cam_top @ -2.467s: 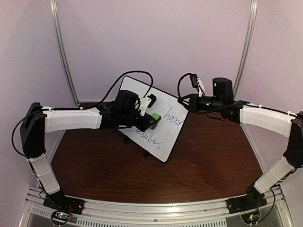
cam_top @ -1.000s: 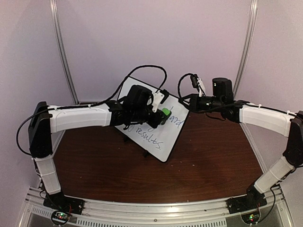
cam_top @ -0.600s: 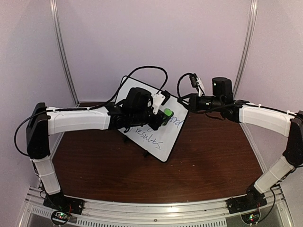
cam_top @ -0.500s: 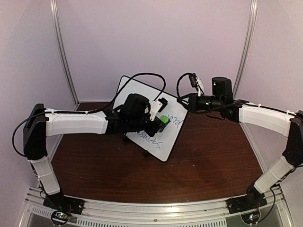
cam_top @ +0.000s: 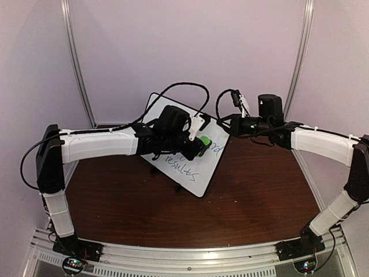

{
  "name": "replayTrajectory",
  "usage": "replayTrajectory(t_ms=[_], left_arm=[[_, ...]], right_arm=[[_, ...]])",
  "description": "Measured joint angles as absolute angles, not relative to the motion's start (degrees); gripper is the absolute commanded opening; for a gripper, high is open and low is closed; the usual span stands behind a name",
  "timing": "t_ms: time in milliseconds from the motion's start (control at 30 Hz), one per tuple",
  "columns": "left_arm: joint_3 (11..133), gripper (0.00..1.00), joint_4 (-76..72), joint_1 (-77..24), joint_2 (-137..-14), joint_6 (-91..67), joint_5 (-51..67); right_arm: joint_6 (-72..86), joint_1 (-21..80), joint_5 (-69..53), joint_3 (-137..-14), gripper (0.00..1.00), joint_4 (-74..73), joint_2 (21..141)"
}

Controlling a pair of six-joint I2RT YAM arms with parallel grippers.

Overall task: Erase the whiteboard
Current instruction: Erase the center of the whiteboard.

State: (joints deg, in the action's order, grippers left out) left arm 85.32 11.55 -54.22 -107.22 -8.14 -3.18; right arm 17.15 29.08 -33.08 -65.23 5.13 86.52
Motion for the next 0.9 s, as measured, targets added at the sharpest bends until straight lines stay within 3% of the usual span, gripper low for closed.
replayTrajectory(t_ms=[200,367,900], left_arm=[[96.18,0.17,11.38,-53.93,-110.85,-6.96,-3.05],[96.95,0.17,10.55,-53.30,-111.20,-6.48,-2.11],[76.40,0.17,5.02,-52.01,-104.20,-9.80,0.38]], right_arm=[[17.28,28.95,-32.97,-65.23,0.00,4.95,86.56],[17.37,28.95,-33.10,-65.23,0.00,5.10,86.59],[17.15,29.02,-33.93,-65.23,0.00,5.39,86.59]])
